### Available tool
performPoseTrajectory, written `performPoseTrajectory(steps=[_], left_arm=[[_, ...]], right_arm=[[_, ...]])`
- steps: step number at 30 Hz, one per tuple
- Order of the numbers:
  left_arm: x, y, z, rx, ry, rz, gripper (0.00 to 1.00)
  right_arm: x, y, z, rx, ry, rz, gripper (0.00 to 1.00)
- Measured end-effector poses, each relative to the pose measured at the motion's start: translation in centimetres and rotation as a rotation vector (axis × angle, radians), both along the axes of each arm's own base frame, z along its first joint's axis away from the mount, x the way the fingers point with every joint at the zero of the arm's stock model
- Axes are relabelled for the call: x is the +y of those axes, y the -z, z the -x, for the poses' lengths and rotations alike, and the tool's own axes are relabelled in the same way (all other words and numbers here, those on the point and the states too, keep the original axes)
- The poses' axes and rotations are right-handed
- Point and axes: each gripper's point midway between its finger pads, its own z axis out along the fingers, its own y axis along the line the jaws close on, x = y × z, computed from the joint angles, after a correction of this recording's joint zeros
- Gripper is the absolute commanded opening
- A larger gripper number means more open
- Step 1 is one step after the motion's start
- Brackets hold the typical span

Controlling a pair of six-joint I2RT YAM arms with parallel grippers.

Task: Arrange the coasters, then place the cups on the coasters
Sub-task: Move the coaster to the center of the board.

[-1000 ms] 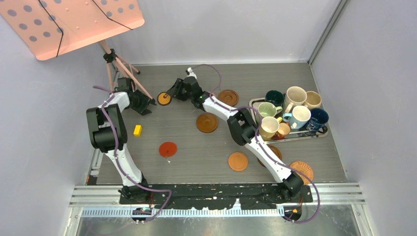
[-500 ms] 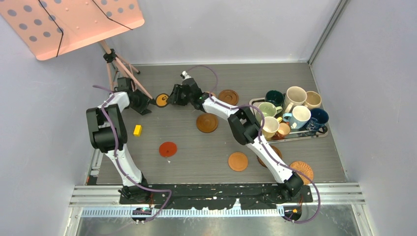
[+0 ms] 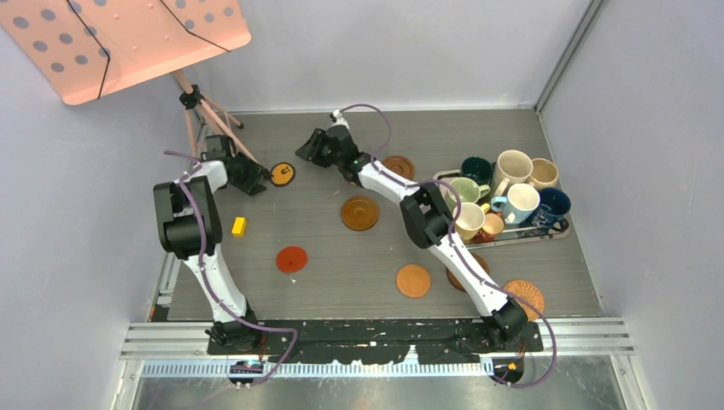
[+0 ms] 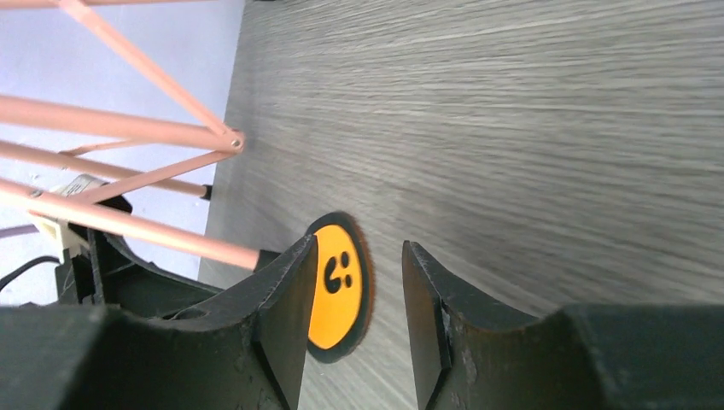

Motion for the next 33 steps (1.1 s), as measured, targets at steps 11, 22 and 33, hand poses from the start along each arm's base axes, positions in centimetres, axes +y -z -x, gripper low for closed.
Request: performPoseTrajectory(steps=[11, 22, 33], left_arm=[[-1.6, 0.6, -1.3, -0.008, -0.023, 0.054, 0.46], [-3.1, 0.5, -2.9, -0.017, -0.028, 0.073, 0.46], [-3.6, 0.5, -3.4, -0.015, -0.053, 0.074, 0.46]], right_arm=[[-1.4, 1.8, -1.3, 0.052, 0.061, -0.015, 0.48], [-1.3, 2.0, -1.4, 0.050, 0.074, -0.065, 0.48], [-1.7, 2.1, -1.7, 0.046, 0.075, -0.076, 0.48]])
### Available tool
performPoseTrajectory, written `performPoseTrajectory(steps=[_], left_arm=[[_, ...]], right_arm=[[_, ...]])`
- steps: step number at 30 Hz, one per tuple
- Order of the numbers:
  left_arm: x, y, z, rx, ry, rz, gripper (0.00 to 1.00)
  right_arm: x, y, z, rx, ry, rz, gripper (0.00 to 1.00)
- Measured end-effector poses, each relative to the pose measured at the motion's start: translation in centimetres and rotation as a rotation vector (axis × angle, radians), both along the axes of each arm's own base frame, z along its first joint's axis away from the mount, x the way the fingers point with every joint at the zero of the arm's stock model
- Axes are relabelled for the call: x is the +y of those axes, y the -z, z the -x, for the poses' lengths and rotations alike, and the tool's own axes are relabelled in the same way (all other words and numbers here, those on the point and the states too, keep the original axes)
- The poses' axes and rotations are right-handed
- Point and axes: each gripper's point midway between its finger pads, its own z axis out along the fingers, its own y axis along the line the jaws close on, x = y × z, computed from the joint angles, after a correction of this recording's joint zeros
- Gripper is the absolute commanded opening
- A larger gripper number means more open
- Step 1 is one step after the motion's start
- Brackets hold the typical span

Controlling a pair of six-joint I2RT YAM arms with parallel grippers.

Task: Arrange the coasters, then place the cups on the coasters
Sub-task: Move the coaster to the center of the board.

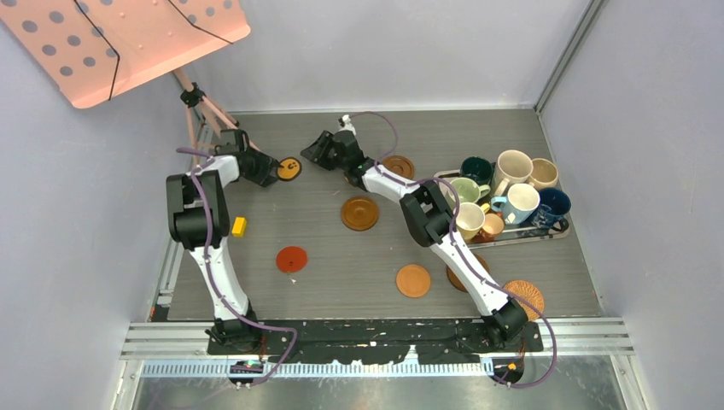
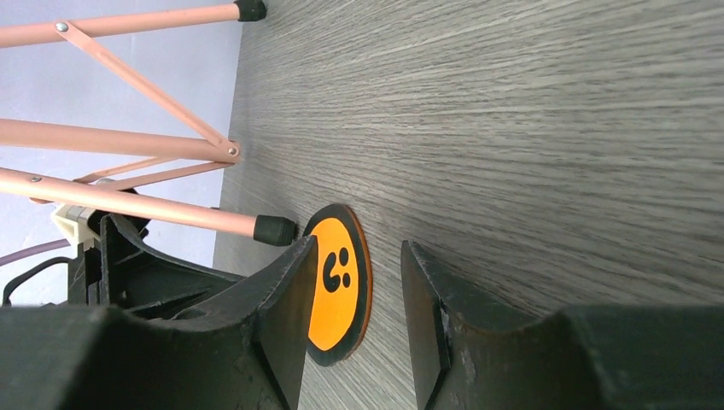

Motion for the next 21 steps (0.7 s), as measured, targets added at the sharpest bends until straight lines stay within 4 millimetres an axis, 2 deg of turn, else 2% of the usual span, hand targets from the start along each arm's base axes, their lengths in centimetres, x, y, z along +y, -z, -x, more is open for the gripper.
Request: performPoseTrajectory(steps=[9, 11, 17, 19, 21], left_arm=[[-0.7, -0.2, -1.9, -0.009, -0.018, 0.004, 0.46], [-2.3, -0.2, -1.7, -0.010, 0.023, 0.015, 0.46], [-9.0, -0.3, -0.8, -0.032, 0.207, 0.037, 0.46], [-10.1, -0.4, -0.5, -0.034, 0.239, 0.042, 0.46], [-10.2, -0.4, -0.4, -0.036, 0.248, 0.045, 0.46]], right_arm=[[-2.9, -0.1, -0.9, 0.019, 0.034, 0.007, 0.48], [-3.4, -0.1, -1.2, 0.019, 0.041, 0.009, 0.48], [-4.4, 0.0, -1.9, 0.019, 0.056, 0.012, 0.48], [-4.5, 0.0, -2.0, 0.019, 0.057, 0.011, 0.48], [-4.5, 0.0, -2.0, 0.019, 0.058, 0.012, 0.48]])
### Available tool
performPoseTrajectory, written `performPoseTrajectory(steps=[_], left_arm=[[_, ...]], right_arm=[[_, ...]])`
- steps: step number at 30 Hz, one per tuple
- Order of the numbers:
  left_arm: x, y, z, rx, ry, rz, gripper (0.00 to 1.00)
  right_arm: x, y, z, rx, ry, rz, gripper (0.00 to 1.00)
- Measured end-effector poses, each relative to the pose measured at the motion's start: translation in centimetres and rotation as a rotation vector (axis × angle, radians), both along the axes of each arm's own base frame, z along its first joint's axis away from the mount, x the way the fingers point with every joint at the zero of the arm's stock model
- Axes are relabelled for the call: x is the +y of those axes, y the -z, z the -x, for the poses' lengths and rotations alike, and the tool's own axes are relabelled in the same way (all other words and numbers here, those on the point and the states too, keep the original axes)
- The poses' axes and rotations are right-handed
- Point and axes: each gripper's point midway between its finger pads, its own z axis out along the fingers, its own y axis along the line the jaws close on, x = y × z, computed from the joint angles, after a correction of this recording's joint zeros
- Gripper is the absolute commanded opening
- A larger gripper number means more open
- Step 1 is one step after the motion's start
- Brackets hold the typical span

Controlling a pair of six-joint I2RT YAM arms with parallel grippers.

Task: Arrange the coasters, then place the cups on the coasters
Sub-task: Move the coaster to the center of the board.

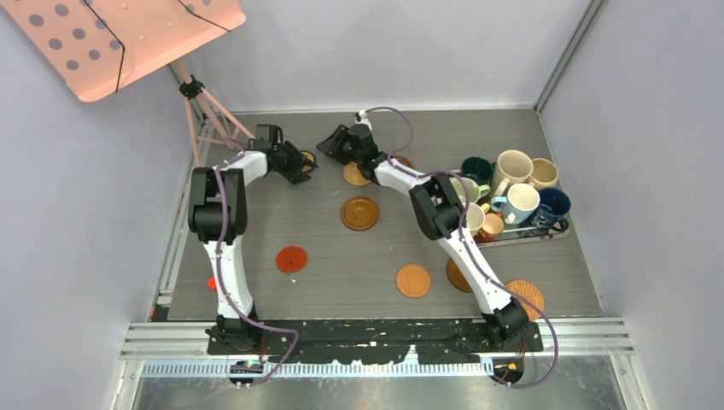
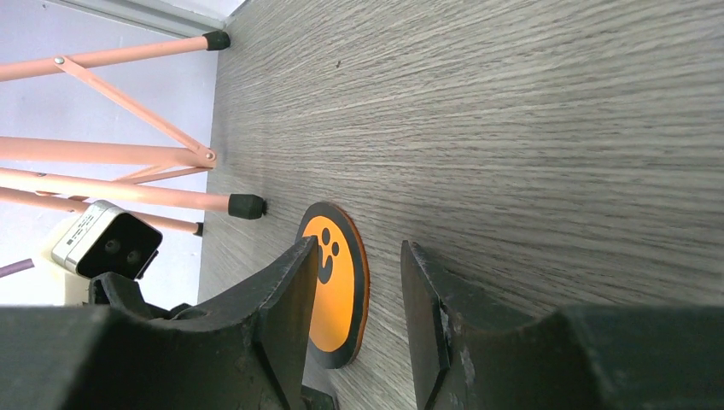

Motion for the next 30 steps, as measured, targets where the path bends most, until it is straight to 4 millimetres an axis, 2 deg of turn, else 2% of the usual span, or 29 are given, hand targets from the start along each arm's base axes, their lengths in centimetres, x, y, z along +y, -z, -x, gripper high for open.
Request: performPoseTrajectory(steps=[5, 8, 12, 17, 21, 25, 30], left_arm=[[1.2, -0.2, -0.4, -0.006, -0.009, -0.014, 0.46], [2.1, -1.3, -1.9, -0.028, -0.017, -0.029, 0.45], [3.0, -3.8, -4.9, -0.099, -0.020, -0.061, 0.45], [3.7, -5.6, -6.7, -0.146, -0.022, -0.105, 0.45], [3.9, -4.5, -6.9, -0.120, -0.027, -0.113, 0.44], [3.7, -2.3, -6.2, -0.064, -0.018, -0.118, 0.44], [2.8, -1.1, -5.2, -0.032, 0.009, -0.114, 0.45]], right_arm=[[-0.2, 0.0, -0.1, -0.002, 0.002, 0.003, 0.48], [-0.2, 0.0, -0.1, -0.005, 0.000, 0.006, 0.48], [-0.3, 0.0, -0.2, -0.007, -0.001, 0.013, 0.48], [-0.7, 0.0, -0.1, -0.002, -0.006, 0.027, 0.48], [-0.9, -0.1, 0.1, 0.000, -0.011, 0.038, 0.48], [-1.3, 0.0, -0.1, 0.001, -0.007, 0.046, 0.48], [-1.8, 0.0, -0.5, -0.009, -0.003, 0.057, 0.48]])
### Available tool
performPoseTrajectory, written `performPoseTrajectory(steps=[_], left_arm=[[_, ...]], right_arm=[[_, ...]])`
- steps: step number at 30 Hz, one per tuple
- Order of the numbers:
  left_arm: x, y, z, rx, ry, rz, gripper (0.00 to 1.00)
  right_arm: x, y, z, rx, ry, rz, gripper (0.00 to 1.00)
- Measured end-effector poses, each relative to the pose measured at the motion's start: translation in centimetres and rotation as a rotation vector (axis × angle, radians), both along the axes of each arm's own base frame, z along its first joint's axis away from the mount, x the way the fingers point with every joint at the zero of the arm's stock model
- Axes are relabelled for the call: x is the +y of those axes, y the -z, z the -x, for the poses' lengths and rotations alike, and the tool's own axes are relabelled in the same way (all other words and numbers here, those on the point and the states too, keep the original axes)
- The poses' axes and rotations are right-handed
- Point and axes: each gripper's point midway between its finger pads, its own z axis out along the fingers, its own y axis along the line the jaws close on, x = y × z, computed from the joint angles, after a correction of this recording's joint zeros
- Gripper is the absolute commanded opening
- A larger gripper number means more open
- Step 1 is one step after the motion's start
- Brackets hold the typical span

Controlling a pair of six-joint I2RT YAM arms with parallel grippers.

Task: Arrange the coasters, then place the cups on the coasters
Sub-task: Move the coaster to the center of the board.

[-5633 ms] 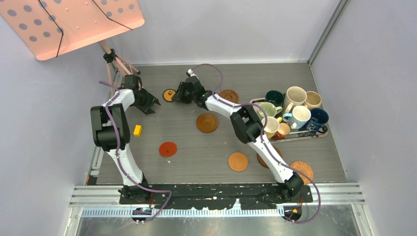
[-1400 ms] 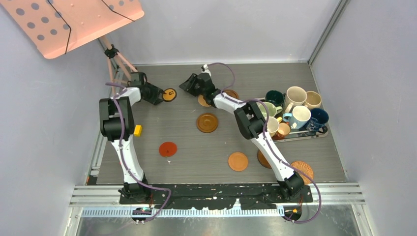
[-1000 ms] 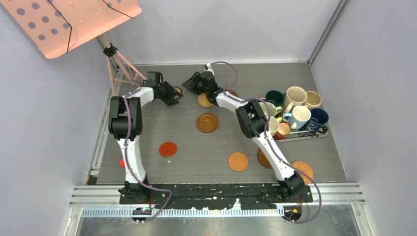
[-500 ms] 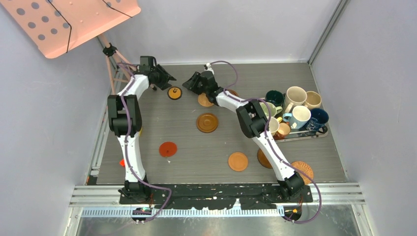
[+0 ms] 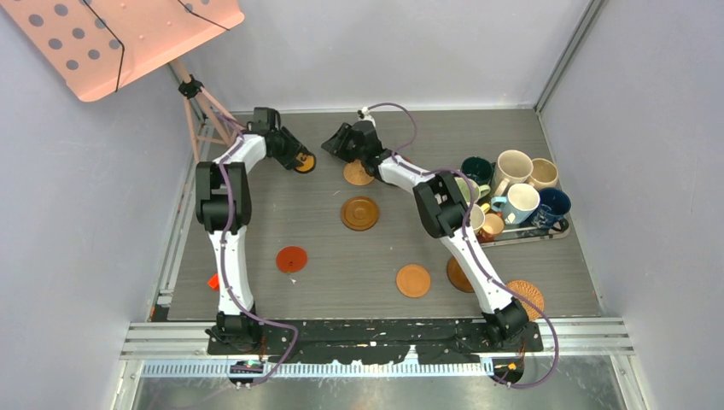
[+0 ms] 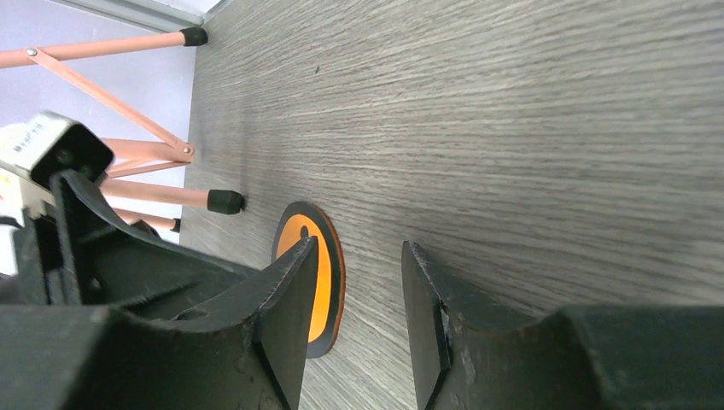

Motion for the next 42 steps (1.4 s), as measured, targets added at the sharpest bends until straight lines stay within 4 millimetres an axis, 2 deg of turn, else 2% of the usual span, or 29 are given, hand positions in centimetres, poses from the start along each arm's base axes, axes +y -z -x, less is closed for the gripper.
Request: performPoseTrajectory(steps=[4, 9, 14, 18, 23, 26, 30, 34, 42], left_arm=[[-1.3, 1.0, 1.3, 0.036, 0.037, 0.022, 0.45], [-2.9, 1.0, 2.3, 0.046, 0.087, 0.048, 0.45], [-2.7, 1.1, 4.7, 0.074, 0.109, 0.036, 0.45], [-0.5, 0.6, 6.4, 0.090, 0.064, 0.013, 0.45], [3.9, -0.6, 6.3, 0.066, -0.027, -0.016, 0.47], [5.7, -0.2, 6.1, 0.062, -0.064, -0.032, 0.50], [6.2, 1.0, 7.0, 0.092, -0.075, -0.052, 0.52], [6.5, 0.9, 6.8, 0.087, -0.081, -0.047, 0.52], [8.2, 0.4, 6.3, 0.070, -0.113, -0.037, 0.54]], right_arm=[[-0.7, -0.7, -0.7, -0.001, 0.009, 0.011, 0.48], [-0.9, -3.6, -2.0, -0.063, 0.016, -0.006, 0.48], [-0.8, -5.4, -3.1, -0.110, 0.027, -0.039, 0.48], [-0.2, -4.7, -3.4, -0.104, 0.041, -0.058, 0.48], [1.4, -1.9, -2.7, -0.069, 0.048, -0.053, 0.50], [2.7, -0.5, -1.7, -0.043, 0.040, -0.055, 0.55], [4.4, -0.7, -0.7, -0.035, 0.029, -0.079, 0.59], [5.7, -0.9, 0.2, -0.027, 0.010, -0.092, 0.59], [7.5, -0.5, 2.5, -0.011, -0.096, -0.082, 0.50]])
